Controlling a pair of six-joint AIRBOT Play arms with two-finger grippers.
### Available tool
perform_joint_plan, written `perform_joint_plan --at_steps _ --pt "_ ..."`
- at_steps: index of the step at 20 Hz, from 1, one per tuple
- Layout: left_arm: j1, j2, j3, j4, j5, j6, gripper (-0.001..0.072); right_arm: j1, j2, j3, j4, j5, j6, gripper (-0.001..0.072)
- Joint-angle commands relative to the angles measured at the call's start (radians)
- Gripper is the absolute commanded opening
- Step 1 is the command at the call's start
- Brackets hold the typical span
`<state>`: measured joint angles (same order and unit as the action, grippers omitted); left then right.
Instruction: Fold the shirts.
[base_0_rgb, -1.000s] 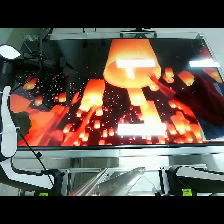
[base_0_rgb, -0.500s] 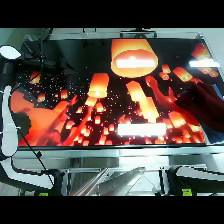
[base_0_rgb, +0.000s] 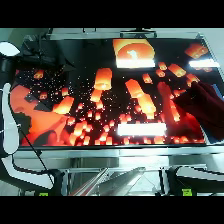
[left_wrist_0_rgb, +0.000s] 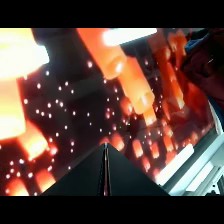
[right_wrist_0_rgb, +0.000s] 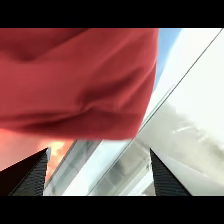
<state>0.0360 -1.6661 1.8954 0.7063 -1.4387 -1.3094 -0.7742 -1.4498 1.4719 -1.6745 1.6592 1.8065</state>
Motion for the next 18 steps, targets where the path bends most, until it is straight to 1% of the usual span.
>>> perform_joint_plan --at_steps 1,2,4,5,6,9,12,14,16,18 --pt "0.000 0.007 0.138 0.001 -0.066 -0.009 0.0005 0.039 0.003 0.127 0.084 0.104 -0.003 0.0699" --pt "0.000 0.025 0.157 0.002 -0.071 -0.010 0.0005 0.069 0.011 0.148 0.135 0.103 -0.003 0.0674" --pt "0.000 0.089 0.118 0.009 -0.039 -0.011 0.0005 0.170 0.035 0.154 0.238 0.043 -0.004 0.0130" --pt "0.000 0.126 0.071 0.010 -0.022 -0.011 0.0005 0.234 0.043 0.153 0.282 0.011 -0.004 0.0024" --pt "-0.001 0.168 0.005 0.008 -0.013 -0.011 0.0005 0.299 0.050 0.153 0.335 -0.011 -0.005 0.0017" --pt "0.000 0.311 -0.255 0.008 -0.011 -0.010 0.0005 0.528 0.067 0.147 0.521 -0.037 -0.073 0.0016" --pt "-0.013 0.495 -0.587 0.010 0.031 0.001 0.0005 0.779 0.133 0.065 0.530 -0.109 -0.096 0.0016" --pt "-0.035 0.628 -0.820 0.010 0.085 0.004 0.0005 0.919 0.196 -0.040 0.531 -0.178 -0.107 0.0016" --pt "-0.060 0.728 -0.997 0.010 0.133 0.009 0.0005 0.995 0.261 -0.158 0.527 -0.256 -0.108 0.0016" --pt "-0.066 0.799 -1.112 0.009 0.150 0.009 0.0005 1.006 0.314 -0.261 0.527 -0.307 -0.108 0.0016"
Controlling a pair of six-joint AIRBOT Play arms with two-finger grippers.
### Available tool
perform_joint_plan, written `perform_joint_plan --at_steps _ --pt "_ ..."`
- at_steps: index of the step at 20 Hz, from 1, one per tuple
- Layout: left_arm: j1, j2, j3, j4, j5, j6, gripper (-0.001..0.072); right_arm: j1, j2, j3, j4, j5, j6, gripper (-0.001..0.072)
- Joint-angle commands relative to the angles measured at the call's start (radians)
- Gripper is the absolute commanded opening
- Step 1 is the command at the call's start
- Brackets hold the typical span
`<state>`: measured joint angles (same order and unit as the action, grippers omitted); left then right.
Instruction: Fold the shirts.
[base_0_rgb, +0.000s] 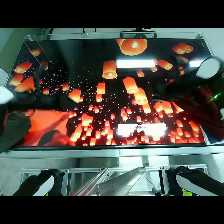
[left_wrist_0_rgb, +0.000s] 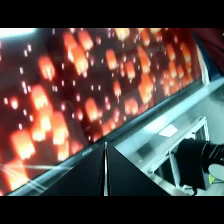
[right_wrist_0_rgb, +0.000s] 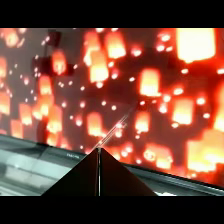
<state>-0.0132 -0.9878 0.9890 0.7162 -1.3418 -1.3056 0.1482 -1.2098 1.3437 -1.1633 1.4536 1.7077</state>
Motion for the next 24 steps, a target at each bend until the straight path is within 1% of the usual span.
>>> perform_joint_plan --at_steps 1,4,7,24 --pt "-0.016 0.156 -0.244 -0.001 0.065 0.005 0.0005 0.078 0.103 -0.187 0.014 -0.124 -0.010 0.0016" --pt "-0.015 0.245 -0.302 -0.001 0.107 0.004 0.0005 0.072 0.173 -0.304 0.014 -0.196 -0.024 0.0016" --pt "-0.015 0.283 -0.313 -0.005 0.107 0.003 0.0005 0.072 0.181 -0.317 0.016 -0.208 -0.037 0.0016" --pt "-0.015 0.293 -0.313 -0.004 0.111 0.003 0.0006 0.074 0.181 -0.317 0.016 -0.192 -0.036 0.0017"
